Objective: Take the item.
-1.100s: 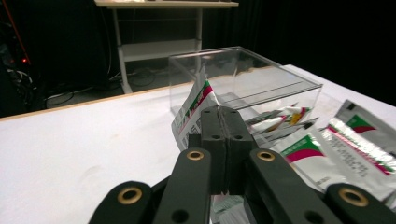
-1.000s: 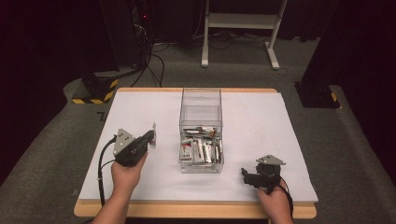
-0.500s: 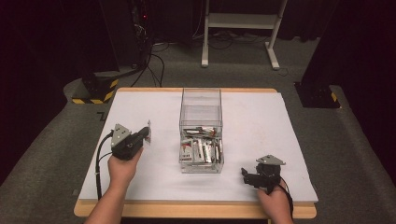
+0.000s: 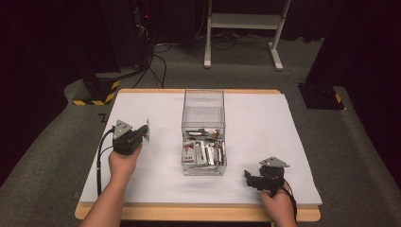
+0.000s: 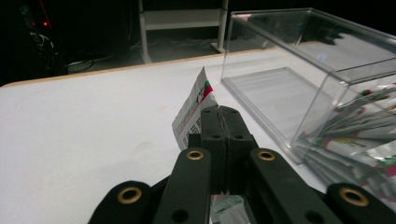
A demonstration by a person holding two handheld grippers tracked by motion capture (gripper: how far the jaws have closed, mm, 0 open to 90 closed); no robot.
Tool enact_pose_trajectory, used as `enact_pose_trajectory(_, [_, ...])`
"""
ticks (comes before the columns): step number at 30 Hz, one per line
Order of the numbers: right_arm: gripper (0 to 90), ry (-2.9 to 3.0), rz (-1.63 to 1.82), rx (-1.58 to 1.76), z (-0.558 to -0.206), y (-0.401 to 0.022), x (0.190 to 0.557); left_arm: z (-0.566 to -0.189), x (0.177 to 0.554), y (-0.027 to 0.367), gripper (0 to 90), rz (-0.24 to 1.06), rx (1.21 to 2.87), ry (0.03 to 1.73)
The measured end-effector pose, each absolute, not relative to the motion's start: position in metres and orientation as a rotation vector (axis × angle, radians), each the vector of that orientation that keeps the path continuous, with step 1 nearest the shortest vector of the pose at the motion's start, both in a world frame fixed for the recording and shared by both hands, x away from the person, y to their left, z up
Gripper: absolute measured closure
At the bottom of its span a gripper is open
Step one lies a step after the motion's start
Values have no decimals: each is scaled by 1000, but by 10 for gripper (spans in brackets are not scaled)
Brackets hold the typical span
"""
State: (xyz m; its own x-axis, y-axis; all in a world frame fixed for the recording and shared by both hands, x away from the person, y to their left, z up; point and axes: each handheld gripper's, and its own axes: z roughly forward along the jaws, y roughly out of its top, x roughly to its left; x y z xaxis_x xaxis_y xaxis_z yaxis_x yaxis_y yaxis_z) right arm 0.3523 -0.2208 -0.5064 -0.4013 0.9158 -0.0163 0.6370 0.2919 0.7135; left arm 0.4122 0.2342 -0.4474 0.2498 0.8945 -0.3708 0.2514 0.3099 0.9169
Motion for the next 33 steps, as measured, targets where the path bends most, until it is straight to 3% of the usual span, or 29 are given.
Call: enact_pose_trajectory(33, [96,2140,887,1388,-507,-221,352,-474,442,238,884,617,1248,1389])
